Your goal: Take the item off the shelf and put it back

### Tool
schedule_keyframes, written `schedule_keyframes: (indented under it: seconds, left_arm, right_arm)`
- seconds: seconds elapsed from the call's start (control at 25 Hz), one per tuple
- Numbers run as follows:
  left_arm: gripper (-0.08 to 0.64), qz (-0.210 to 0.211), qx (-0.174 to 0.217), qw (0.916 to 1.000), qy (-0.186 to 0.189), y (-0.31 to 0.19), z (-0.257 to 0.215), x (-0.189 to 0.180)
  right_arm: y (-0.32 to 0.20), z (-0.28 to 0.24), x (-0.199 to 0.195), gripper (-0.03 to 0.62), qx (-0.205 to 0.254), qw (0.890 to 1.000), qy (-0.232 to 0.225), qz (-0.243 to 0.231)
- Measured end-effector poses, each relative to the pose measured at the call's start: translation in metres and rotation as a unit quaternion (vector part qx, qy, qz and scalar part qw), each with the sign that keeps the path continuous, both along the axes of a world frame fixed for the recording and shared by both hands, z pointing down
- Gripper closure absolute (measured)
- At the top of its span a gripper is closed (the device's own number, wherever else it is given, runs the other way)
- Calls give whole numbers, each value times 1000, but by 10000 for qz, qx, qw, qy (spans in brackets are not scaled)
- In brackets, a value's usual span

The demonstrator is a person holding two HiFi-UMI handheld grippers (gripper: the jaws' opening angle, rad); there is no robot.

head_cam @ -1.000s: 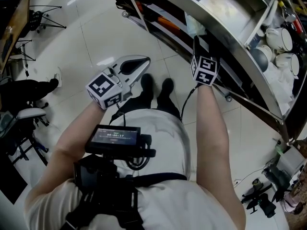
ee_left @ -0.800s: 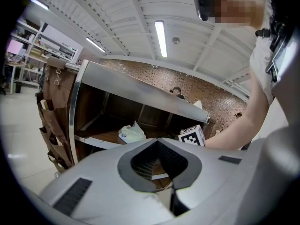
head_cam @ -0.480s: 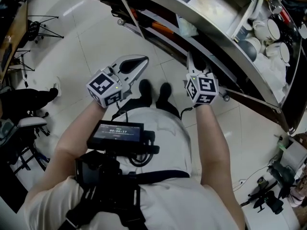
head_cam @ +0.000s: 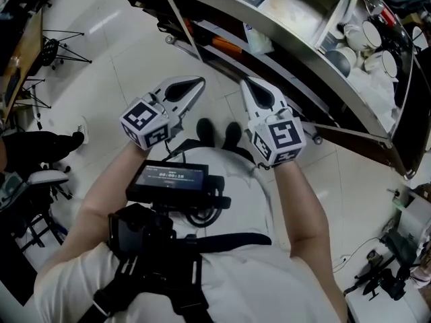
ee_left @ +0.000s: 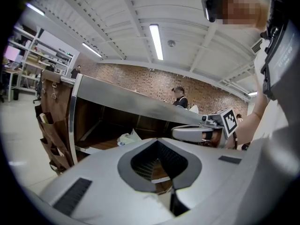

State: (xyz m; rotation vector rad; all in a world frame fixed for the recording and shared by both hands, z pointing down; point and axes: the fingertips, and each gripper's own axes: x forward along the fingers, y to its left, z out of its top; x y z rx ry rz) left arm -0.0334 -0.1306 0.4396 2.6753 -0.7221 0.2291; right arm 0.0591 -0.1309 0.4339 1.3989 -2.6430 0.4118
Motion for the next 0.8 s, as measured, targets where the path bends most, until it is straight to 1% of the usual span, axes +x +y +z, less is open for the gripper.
schedule_keyframes:
  seconds: [0.16, 0.36, 0.48, 0.6, 0.8]
  left_arm:
    - [558, 96, 35, 9999, 18, 3, -12, 2]
    - [558, 207, 114, 9996, 132, 6, -32, 8]
    - [558, 264, 211, 9993, 162, 5, -44, 10]
    - [558, 311, 256, 9991, 160, 4, -48, 11]
    - [558, 259, 250, 9992, 165, 1, -48, 10]
  right_arm:
    - [8, -31, -13, 586, 223, 9993, -49, -309]
    - [13, -57, -18, 586, 376, 9981, -213, -438]
    - [17, -69, -22, 586, 502, 9971, -216, -529]
    - [19, -71, -24, 586, 558, 9966, -193, -583]
    - [19, -65, -23, 588, 510, 9969, -200, -561]
